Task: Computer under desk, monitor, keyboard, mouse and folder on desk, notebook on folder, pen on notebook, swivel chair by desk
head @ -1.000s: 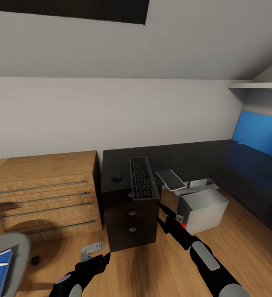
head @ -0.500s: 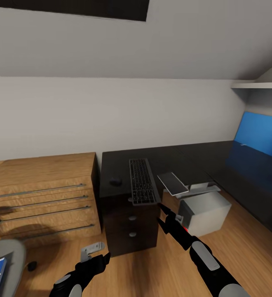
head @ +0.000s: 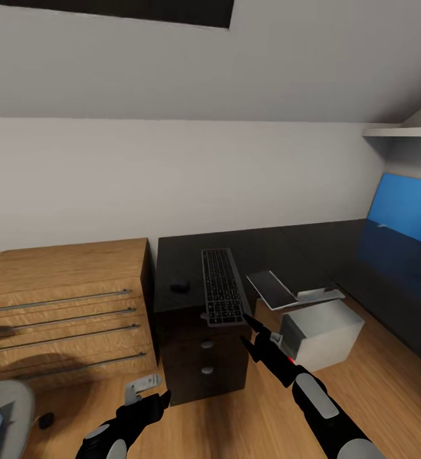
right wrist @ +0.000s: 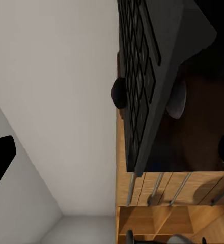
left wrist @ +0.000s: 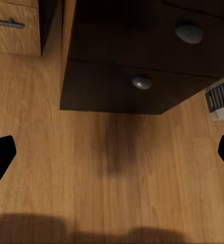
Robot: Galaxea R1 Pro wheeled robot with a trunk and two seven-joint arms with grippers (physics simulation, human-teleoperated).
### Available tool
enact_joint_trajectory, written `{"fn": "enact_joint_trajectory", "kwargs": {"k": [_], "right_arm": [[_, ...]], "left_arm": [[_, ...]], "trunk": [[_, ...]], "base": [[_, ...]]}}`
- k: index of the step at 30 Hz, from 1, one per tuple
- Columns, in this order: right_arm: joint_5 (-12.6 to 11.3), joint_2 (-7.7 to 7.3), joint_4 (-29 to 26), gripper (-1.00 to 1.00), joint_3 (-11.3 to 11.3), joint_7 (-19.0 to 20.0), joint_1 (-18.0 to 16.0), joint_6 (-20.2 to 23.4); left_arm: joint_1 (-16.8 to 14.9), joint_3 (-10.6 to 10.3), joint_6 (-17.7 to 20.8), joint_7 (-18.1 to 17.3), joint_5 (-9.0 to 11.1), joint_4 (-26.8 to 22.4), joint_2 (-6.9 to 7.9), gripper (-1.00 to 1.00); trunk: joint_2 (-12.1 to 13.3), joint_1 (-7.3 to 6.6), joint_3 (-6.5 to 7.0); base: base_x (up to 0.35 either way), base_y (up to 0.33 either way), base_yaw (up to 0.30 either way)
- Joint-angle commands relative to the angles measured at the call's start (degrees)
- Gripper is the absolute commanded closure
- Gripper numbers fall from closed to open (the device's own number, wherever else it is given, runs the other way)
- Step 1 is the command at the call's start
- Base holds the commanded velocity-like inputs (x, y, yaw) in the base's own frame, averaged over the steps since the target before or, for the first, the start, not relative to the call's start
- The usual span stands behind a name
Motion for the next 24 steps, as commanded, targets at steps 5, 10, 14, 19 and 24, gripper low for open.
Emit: {"fn": "enact_joint_trajectory", "kwargs": {"k": [5, 10, 14, 19, 24], "right_arm": [[-0.48, -0.01, 0.16, -1.0, 0.21, 0.05, -0.04, 0.07], [-0.45, 0.24, 0.25, -1.0, 0.21, -0.01, -0.04, -0.02], [-0.42, 0.37, 0.36, -1.0, 0.18, -0.03, -0.04, -0.03], [-0.41, 0.41, 0.43, -1.0, 0.13, -0.03, -0.04, -0.03], [-0.41, 0.47, 0.47, -1.0, 0.16, -0.09, -0.04, -0.41]], "left_arm": [[-0.03, -0.05, 0.21, 0.53, 0.6, -0.07, 0.04, -1.0], [-0.03, -0.05, 0.1, 0.53, 0.57, -0.07, 0.05, -1.0], [-0.03, -0.05, 0.08, 0.51, 0.61, -0.07, 0.05, -1.0], [-0.03, -0.05, 0.09, 0.47, 0.64, -0.07, 0.09, -1.0], [-0.03, -0.05, 0.06, 0.45, 0.65, -0.07, 0.12, -1.0]], "trunk": [[-0.03, 0.01, -0.06], [-0.03, 0.01, -0.06], [-0.03, 0.01, -0.06], [-0.03, 0.01, -0.06], [-0.03, 0.01, -0.06]], "base": [[0.036, 0.014, 0.0], [0.128, 0.018, 0.0], [0.225, 0.015, 0.0], [0.069, 0.004, 0.0], [0.018, 0.001, 0.0]]}}
